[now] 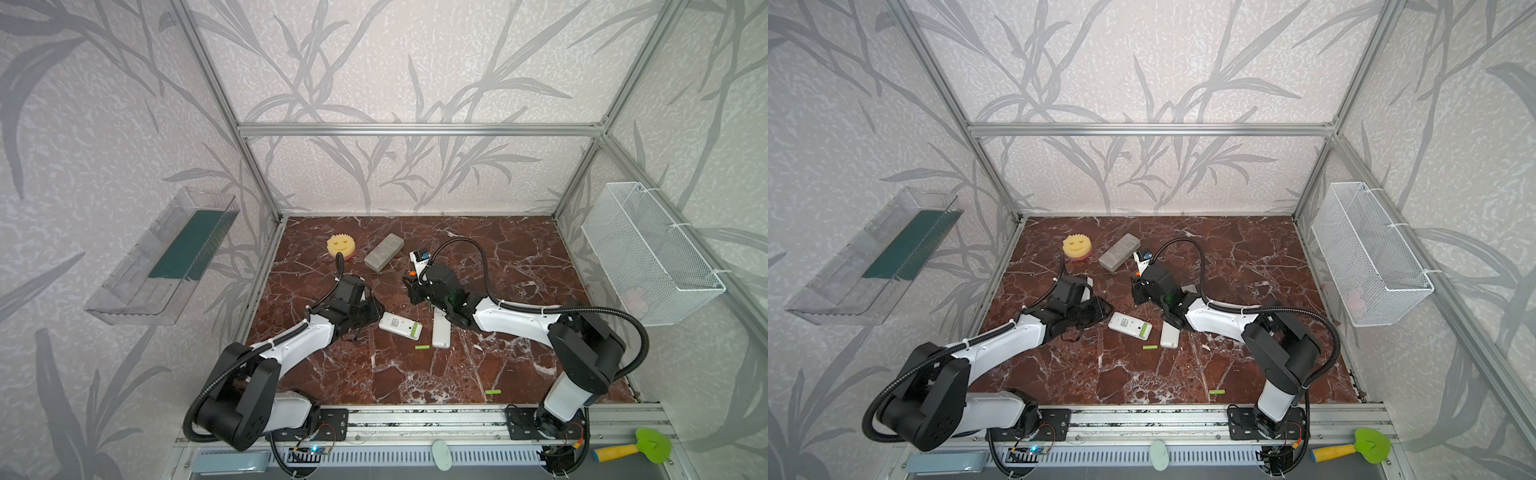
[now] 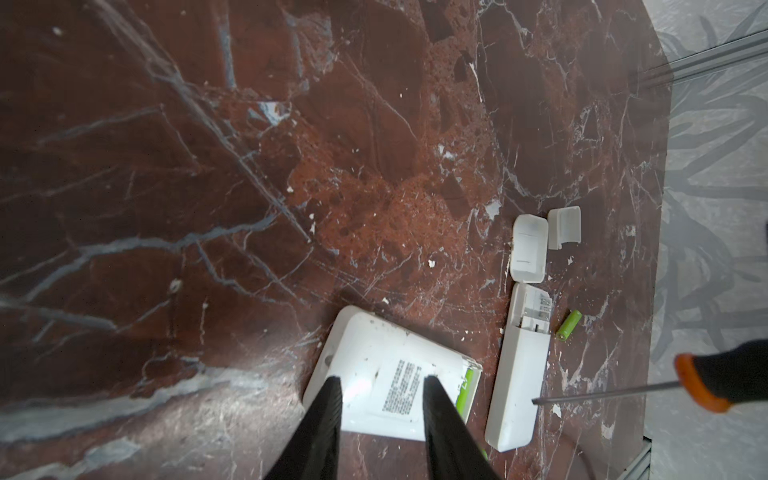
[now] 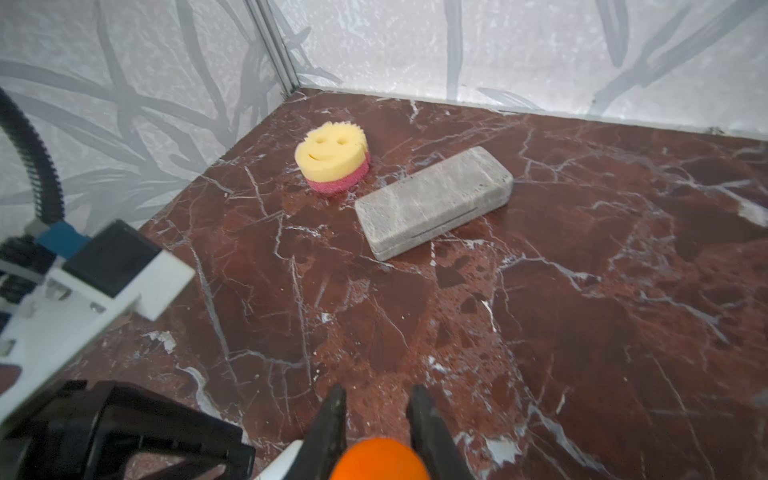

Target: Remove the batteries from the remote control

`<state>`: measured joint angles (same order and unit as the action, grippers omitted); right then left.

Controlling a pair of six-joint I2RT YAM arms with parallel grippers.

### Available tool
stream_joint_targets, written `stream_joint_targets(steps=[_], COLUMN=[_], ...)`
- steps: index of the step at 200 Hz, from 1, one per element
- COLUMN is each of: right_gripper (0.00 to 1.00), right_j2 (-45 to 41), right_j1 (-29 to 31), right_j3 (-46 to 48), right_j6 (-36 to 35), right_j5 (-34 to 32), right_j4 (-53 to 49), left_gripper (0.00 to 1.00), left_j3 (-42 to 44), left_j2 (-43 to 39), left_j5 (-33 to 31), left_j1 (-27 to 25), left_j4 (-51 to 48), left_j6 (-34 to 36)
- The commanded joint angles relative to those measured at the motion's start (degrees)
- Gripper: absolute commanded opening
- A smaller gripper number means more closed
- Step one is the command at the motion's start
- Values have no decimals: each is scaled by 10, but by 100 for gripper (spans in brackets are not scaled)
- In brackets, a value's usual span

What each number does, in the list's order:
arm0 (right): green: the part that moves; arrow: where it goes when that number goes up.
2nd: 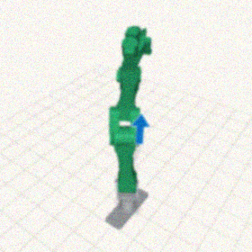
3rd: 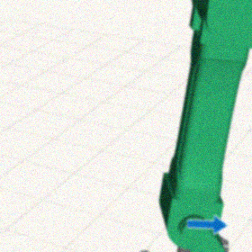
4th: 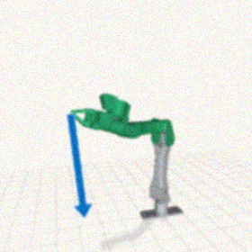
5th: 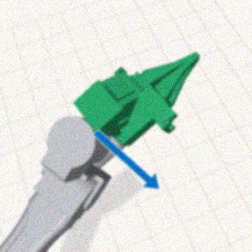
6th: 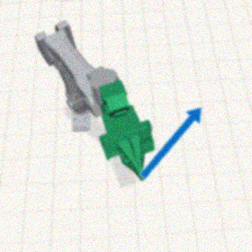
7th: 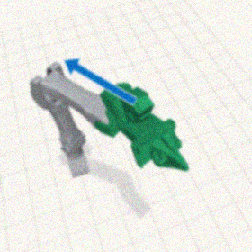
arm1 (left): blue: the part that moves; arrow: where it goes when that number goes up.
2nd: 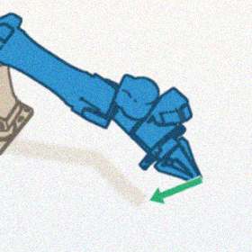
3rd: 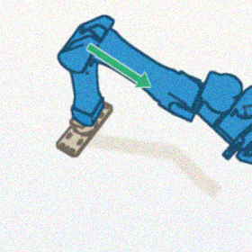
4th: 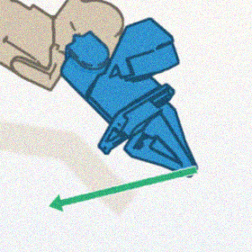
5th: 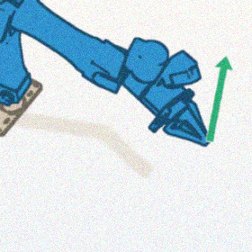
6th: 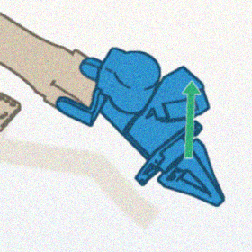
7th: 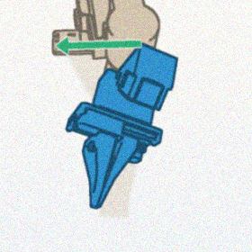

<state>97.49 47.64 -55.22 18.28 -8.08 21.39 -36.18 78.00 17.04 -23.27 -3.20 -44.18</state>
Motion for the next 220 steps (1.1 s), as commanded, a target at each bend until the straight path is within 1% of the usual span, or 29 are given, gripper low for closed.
stream_joint_targets(steps=[1, 15, 30, 58, 81, 125, 163, 187, 220], right_gripper=[0, 0, 0, 0, 0, 0, 0, 0, 0], right_j2=[-17, -17, -15, -13, -12, -14, -11, -6, 0], right_j1=[12, 19, 23, 26, 26, 26, 26, 26, 26], right_j3=[18, 26, 33, 43, 45, 48, 45, 40, 37], right_j6=[24, 33, 42, 49, 47, 39, 38, 37, 40], right_j5=[-38, -42, -44, -50, -53, -69, -80, -85, -106], right_j4=[12, 16, 18, 29, 32, 40, 51, 58, 75], left_gripper=[36, 36, 34, 32, 31, 31, 32, 35, 39], left_j3=[-57, -98, -121, -126, -115, -67, -59, -64, -53], left_j2=[48, 89, 128, 170, 185, 149, 123, 99, 43], left_j5=[21, 37, 55, 66, 75, 71, 63, 53, 30], left_j1=[6, 6, 6, 5, 5, 3, 4, 6, 10], left_j4=[-13, -33, -25, -2, 0, 6, -4, -20, -41], left_j6=[40, 55, 55, 49, 46, 35, 35, 38, 42])
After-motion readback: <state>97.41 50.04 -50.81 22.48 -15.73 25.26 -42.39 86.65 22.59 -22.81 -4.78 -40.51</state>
